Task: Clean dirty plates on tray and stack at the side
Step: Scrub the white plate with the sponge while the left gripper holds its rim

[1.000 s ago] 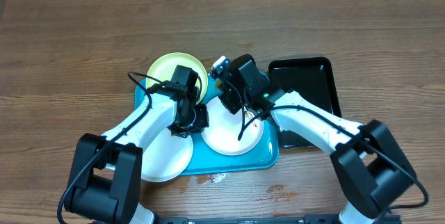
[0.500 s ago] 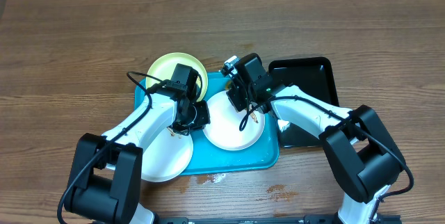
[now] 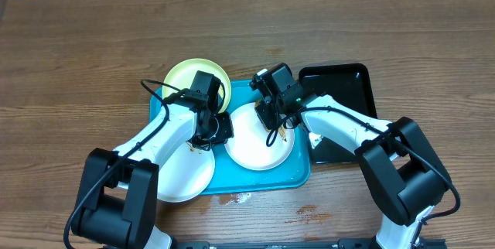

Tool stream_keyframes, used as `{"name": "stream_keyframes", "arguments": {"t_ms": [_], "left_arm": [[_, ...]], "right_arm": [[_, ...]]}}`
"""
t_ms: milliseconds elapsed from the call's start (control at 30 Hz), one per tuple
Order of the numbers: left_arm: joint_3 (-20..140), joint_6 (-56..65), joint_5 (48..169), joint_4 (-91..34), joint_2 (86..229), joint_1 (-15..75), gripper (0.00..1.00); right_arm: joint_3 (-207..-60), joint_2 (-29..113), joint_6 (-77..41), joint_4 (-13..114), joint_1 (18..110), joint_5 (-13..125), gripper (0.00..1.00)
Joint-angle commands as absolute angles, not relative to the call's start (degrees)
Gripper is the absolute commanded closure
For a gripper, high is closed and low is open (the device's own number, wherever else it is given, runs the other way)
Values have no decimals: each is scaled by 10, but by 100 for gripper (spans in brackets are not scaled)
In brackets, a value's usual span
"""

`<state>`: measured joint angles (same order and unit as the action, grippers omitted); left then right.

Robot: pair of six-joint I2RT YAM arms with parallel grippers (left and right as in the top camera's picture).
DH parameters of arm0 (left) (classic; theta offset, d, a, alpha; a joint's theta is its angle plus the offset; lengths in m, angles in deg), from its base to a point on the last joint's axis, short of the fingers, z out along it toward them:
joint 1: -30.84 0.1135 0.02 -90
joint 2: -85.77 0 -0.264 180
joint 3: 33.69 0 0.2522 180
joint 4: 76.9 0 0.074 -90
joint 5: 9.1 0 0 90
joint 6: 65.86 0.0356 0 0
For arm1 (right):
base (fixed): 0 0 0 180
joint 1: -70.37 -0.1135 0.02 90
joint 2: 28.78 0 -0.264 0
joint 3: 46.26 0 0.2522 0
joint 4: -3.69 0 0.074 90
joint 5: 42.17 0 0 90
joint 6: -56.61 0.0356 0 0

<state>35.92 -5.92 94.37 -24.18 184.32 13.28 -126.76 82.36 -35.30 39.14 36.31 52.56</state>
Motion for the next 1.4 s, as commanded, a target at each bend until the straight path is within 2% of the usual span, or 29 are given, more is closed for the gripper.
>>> {"name": "stream_keyframes", "arguments": {"t_ms": [0,533,933,1233,1367], "left_arm": [[355,-76,925,-244,1849,132,96],[355,-78,925,-244,1849,132,96],[355,-80,925,-244,1849,132,96],[355,-81,925,-245,1849,132,96],[355,-81,925,-245,1849,132,96]], "right_arm": [[-1264,828,-320,411,365,527,96],[-1264,828,-285,466,365,577,96],[-1264,828,-169,508,365,582,96],[-1264,828,-32,525,365,583,96],[-1277,824,-31,519,370,603,96]]}}
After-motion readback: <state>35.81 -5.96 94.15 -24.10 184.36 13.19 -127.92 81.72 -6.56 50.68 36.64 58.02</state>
